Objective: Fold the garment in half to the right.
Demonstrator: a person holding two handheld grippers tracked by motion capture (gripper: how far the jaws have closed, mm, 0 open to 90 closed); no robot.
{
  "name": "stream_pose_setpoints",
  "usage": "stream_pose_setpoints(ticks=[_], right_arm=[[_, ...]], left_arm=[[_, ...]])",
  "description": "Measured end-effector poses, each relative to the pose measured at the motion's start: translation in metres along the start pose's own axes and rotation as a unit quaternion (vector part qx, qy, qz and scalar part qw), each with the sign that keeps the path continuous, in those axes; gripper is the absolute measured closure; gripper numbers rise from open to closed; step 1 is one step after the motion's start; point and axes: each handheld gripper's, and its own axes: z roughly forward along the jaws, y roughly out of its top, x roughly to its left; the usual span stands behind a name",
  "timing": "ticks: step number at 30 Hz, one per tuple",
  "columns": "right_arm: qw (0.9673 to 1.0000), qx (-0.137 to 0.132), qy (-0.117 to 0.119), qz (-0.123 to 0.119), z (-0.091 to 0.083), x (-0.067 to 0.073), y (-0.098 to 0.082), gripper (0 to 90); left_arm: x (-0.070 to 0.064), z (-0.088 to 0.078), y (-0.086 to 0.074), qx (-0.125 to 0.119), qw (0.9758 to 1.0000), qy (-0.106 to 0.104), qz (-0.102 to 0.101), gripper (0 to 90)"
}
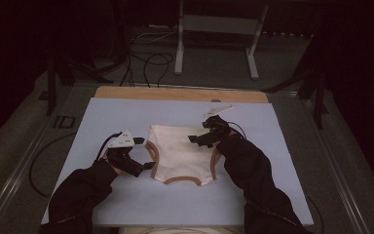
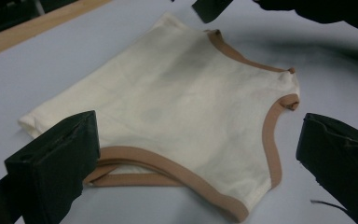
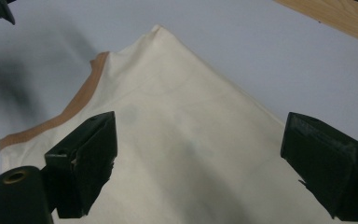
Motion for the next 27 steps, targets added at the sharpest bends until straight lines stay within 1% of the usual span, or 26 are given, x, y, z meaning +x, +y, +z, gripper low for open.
stream_pose_setpoints(ticks=[2,3,4,6,8,9,10,12,13,15,16,17,18,19,20,21,22,24,25,26,27], right_arm=[[1.0000,0.000,0.001,0.000,0.001,0.001,0.002,10.7],[1.0000,0.000,0.003,-0.004,0.003,0.002,0.005,10.7],[1.0000,0.000,0.005,-0.004,0.003,0.003,0.006,10.7],[0.9999,0.000,0.006,-0.009,0.006,0.005,0.009,10.7],[0.9999,-0.001,0.009,-0.008,0.007,0.007,0.011,10.7],[0.9999,-0.002,0.011,-0.013,0.009,0.009,0.015,10.7],[0.9998,-0.001,0.013,-0.014,0.010,0.010,0.016,10.8],[0.9997,0.000,0.016,-0.016,0.012,0.012,0.018,10.7],[0.9996,0.002,0.019,-0.019,0.014,0.014,0.020,10.7],[0.9996,0.003,0.022,-0.017,0.017,0.016,0.023,10.7],[0.9995,0.003,0.023,-0.023,0.018,0.016,0.024,10.8],[0.9994,0.005,0.024,-0.023,0.020,0.017,0.025,10.8],[0.9994,0.004,0.025,-0.024,0.021,0.018,0.026,10.8],[0.9994,0.004,0.026,-0.022,0.022,0.018,0.028,10.8],[0.9994,0.003,0.027,-0.022,0.023,0.018,0.029,10.8],[0.9993,0.003,0.029,-0.021,0.025,0.019,0.031,10.9],[0.9993,0.004,0.030,-0.021,0.026,0.019,0.032,10.9],[0.9993,0.006,0.029,-0.024,0.028,0.020,0.034,10.9],[0.9992,0.007,0.031,-0.024,0.032,0.021,0.036,10.9],[0.9992,0.008,0.032,-0.023,0.033,0.021,0.037,10.9],[0.9991,0.009,0.034,-0.021,0.036,0.021,0.038,10.9]], left_arm=[[-0.001,-0.001,0.001,-0.002,1.0000,-0.002,0.003,0.0],[-0.004,-0.002,0.002,-0.005,1.0000,-0.004,0.005,0.1],[-0.005,-0.003,0.004,-0.005,0.9999,-0.003,0.009,0.0],[-0.008,-0.004,0.006,-0.004,0.9999,-0.003,0.015,0.0],[-0.008,-0.004,0.007,-0.001,0.9998,-0.002,0.018,0.0],[-0.010,-0.005,0.008,-0.006,0.9998,0.001,0.019,0.0],[-0.011,-0.005,0.009,-0.003,0.9999,0.001,0.016,0.0],[-0.012,-0.005,0.010,-0.002,0.9998,0.003,0.018,0.0],[-0.014,-0.004,0.010,0.003,0.9998,-0.003,0.018,0.1],[-0.015,-0.003,0.011,0.006,0.9998,-0.004,0.020,0.0],[-0.016,-0.003,0.012,0.016,0.9997,-0.005,0.020,0.0],[-0.016,-0.002,0.012,0.021,0.9996,-0.011,0.017,0.0],[-0.016,-0.002,0.012,0.021,0.9996,-0.011,0.017,0.0],[-0.017,0.000,0.011,0.030,0.9992,-0.024,0.013,0.0],[-0.017,0.000,0.011,0.030,0.9992,-0.024,0.013,0.0],[-0.018,0.003,0.009,0.040,0.9986,-0.030,0.017,0.0],[-0.019,0.005,0.007,0.042,0.9983,-0.035,0.020,0.0],[-0.019,0.007,0.006,0.039,0.9984,-0.036,0.019,0.0],[-0.019,0.010,0.003,0.044,0.9979,-0.043,0.020,0.0],[-0.019,0.010,0.003,0.044,0.9979,-0.043,0.020,0.0],[-0.020,0.013,0.002,0.048,0.9975,-0.045,0.027,0.0]])
